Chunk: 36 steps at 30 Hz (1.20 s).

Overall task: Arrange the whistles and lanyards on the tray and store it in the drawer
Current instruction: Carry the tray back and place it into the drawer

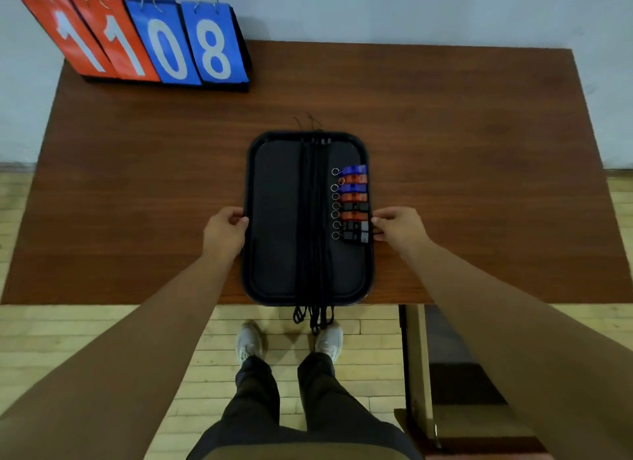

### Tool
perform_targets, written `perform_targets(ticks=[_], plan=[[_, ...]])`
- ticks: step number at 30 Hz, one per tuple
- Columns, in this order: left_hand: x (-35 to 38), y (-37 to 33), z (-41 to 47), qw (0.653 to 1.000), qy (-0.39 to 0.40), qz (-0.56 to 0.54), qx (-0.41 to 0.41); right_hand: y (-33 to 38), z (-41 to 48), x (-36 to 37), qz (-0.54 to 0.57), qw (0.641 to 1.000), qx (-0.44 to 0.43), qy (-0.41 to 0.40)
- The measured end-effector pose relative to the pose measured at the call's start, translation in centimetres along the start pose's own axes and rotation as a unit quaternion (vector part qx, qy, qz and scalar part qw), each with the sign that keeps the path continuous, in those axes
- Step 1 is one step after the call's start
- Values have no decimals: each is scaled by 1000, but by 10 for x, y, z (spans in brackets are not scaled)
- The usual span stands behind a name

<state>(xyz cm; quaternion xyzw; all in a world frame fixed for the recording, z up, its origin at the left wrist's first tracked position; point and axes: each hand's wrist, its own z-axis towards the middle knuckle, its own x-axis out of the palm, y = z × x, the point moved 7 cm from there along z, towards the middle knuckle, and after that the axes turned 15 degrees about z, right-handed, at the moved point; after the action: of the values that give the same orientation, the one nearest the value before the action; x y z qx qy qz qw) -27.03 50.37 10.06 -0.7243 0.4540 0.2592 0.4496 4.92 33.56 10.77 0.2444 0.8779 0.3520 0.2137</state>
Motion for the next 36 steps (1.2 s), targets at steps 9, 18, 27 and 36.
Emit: perform_targets(ticks=[9, 18, 27, 36], plan=[[0, -3, -22, 998, 11, -61, -27, 1, -4, -17, 26, 1000, 4, -2], [-32, -56, -66, 996, 2, -89, 32, 29, -59, -65, 66, 997, -44, -25], [-61, -118, -122, 981, 19, -123, 152, 44, -153, -133, 100, 984, -95, -109], [-15, -148, -196, 961, 106, -125, 222, -29, -227, -210, 161, 963, -71, -204]])
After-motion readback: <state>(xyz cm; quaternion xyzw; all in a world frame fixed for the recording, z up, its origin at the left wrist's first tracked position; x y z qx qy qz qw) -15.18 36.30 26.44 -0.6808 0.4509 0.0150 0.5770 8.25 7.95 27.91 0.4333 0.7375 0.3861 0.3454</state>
